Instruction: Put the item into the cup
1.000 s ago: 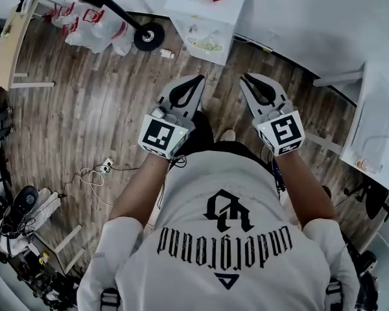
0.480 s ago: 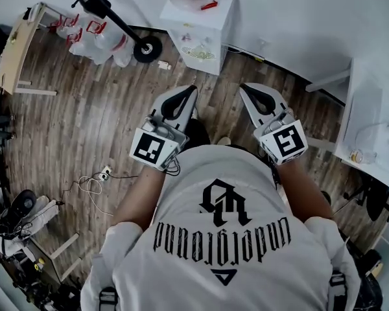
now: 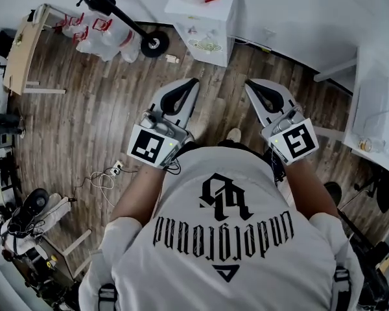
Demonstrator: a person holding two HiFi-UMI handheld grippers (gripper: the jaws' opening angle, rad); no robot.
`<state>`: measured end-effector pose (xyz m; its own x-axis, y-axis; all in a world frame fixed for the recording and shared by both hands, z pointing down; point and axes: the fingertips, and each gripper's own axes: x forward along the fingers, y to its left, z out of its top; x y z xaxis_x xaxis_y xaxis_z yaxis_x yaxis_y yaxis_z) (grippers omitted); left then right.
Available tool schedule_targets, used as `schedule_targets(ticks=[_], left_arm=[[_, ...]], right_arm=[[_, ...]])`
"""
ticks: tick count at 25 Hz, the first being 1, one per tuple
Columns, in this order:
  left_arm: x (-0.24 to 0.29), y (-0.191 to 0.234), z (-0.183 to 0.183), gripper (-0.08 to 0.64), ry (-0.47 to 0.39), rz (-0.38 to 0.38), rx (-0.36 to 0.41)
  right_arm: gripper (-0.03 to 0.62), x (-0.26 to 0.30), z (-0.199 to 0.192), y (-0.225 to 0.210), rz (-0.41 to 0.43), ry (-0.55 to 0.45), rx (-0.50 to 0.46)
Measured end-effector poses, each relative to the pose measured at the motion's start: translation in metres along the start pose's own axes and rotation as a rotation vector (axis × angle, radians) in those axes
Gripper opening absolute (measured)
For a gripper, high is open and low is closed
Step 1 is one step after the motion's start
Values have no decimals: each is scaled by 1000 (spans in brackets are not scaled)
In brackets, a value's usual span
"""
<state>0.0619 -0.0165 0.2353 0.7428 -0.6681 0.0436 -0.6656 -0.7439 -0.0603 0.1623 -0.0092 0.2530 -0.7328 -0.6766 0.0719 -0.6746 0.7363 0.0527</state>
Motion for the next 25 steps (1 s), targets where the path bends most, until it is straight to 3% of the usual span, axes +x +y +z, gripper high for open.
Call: schedule_targets(ticks=[7, 14, 25], left_arm=[[-28, 3, 5, 8, 19, -102, -2], [-101, 22, 8, 6, -1, -167, 10], [-228, 68, 5, 6, -18, -175, 8]], right_arm=[[5, 9, 11, 34, -67, 20, 13], [5, 24, 23, 101, -132, 16, -20], [5, 60, 44, 213, -199, -10, -34]])
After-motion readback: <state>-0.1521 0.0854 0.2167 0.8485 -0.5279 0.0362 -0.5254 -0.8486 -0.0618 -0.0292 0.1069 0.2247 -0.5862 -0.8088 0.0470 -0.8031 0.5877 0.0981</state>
